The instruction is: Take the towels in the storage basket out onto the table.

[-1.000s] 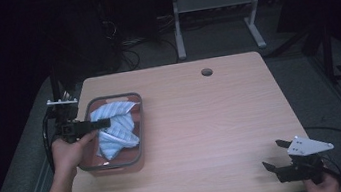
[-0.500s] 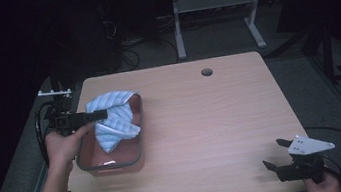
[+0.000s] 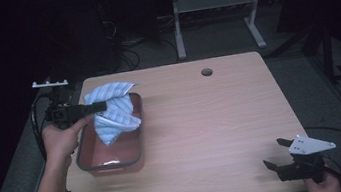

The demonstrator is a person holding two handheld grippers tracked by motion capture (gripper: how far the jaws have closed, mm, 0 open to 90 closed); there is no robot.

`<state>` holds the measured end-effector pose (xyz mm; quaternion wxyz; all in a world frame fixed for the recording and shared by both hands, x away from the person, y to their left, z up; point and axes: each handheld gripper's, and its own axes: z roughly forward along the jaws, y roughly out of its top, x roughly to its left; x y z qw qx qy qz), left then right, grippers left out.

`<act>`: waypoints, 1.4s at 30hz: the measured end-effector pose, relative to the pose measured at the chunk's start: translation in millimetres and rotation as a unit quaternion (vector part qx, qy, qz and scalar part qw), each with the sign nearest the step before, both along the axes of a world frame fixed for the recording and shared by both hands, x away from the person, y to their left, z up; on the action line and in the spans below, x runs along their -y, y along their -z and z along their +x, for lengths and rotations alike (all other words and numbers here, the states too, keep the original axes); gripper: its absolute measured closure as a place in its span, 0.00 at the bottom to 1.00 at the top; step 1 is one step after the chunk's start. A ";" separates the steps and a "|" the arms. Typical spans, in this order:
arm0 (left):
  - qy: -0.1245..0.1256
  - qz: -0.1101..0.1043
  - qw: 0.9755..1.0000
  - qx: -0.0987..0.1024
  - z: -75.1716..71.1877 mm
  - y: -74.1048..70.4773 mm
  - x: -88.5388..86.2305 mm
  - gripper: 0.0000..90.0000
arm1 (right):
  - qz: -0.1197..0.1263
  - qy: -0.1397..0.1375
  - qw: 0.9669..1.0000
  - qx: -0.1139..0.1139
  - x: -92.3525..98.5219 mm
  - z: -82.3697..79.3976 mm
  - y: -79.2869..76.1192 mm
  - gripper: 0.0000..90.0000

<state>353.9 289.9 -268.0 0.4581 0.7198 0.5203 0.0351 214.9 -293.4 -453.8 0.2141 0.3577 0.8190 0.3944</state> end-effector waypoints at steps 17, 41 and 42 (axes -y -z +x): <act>0.031 -0.001 0.999 0.008 14.4 -12.9 44.3 0.80 | 0.001 -0.006 1.000 0.001 -0.9 1.4 0.2 0.16; 0.087 -0.003 0.996 0.010 33.0 -17.8 114.0 0.80 | 0.006 -0.001 1.000 0.000 4.1 1.1 0.3 0.16; 0.091 -0.004 0.996 0.010 33.8 -17.1 117.1 0.80 | 0.006 0.000 1.000 0.001 4.2 1.1 0.3 0.16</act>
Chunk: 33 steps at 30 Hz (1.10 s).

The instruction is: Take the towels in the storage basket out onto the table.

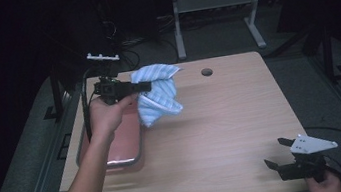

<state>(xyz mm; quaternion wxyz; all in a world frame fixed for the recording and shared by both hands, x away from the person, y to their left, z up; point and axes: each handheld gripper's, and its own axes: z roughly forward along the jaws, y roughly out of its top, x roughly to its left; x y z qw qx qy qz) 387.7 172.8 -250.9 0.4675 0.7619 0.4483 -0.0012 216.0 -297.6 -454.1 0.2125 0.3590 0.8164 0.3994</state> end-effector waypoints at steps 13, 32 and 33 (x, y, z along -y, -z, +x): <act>0.032 0.005 0.999 -0.008 7.0 14.2 37.4 0.79 | -0.002 -0.005 1.000 0.003 -2.0 -0.4 -0.7 0.16; 0.061 0.020 0.997 -0.032 20.9 52.9 89.9 0.79 | 0.001 -0.002 1.000 0.004 0.3 -2.0 -1.4 0.15; 0.063 0.020 0.997 -0.033 21.6 54.7 92.3 0.79 | 0.003 0.000 1.000 0.002 0.4 -2.2 -1.4 0.16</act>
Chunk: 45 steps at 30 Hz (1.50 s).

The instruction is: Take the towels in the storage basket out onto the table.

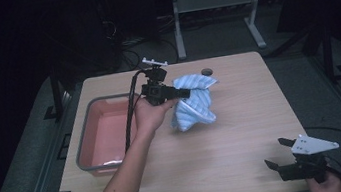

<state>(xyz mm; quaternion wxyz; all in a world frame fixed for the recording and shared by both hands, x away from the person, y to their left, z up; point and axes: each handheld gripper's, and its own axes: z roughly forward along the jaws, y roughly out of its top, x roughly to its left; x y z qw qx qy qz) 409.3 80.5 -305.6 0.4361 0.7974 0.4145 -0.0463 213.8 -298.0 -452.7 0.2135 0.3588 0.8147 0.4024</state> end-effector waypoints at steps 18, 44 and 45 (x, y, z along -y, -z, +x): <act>0.012 0.024 0.999 -0.028 6.6 47.4 36.5 0.79 | 0.004 0.001 1.000 0.004 0.7 -1.3 -1.0 0.16; 0.008 0.065 0.997 -0.051 6.9 92.9 63.4 0.75 | 0.004 0.000 1.000 0.005 0.6 -2.5 -1.3 0.16; 0.010 0.068 0.996 -0.051 6.7 93.7 64.2 0.75 | 0.004 0.000 1.000 0.005 0.6 -2.5 -1.3 0.16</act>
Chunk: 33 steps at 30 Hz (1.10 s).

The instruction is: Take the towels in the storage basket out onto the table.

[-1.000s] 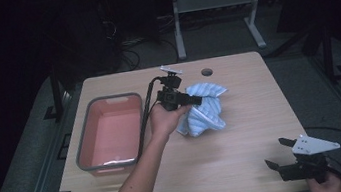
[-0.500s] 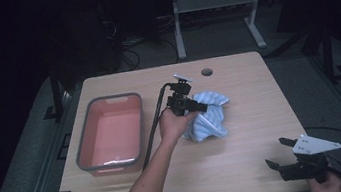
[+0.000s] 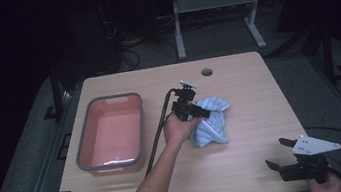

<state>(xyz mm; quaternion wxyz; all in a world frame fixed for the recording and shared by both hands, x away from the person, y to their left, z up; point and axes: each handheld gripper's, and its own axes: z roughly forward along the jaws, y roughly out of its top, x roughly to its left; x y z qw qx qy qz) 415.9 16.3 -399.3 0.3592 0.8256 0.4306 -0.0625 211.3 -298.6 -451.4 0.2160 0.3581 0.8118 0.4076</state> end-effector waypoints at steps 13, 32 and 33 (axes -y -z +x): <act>0.002 0.003 1.000 0.000 -2.4 9.7 7.4 0.69 | 0.000 -0.001 1.000 -0.002 -1.2 -0.1 0.2 0.15; 0.010 0.004 1.000 0.000 -5.6 12.9 3.9 0.56 | 0.006 0.003 1.000 -0.003 -2.8 0.0 1.3 0.16; 0.008 0.007 1.000 0.005 -6.3 12.5 4.0 0.56 | 0.006 0.002 1.000 -0.002 -2.6 0.1 1.6 0.15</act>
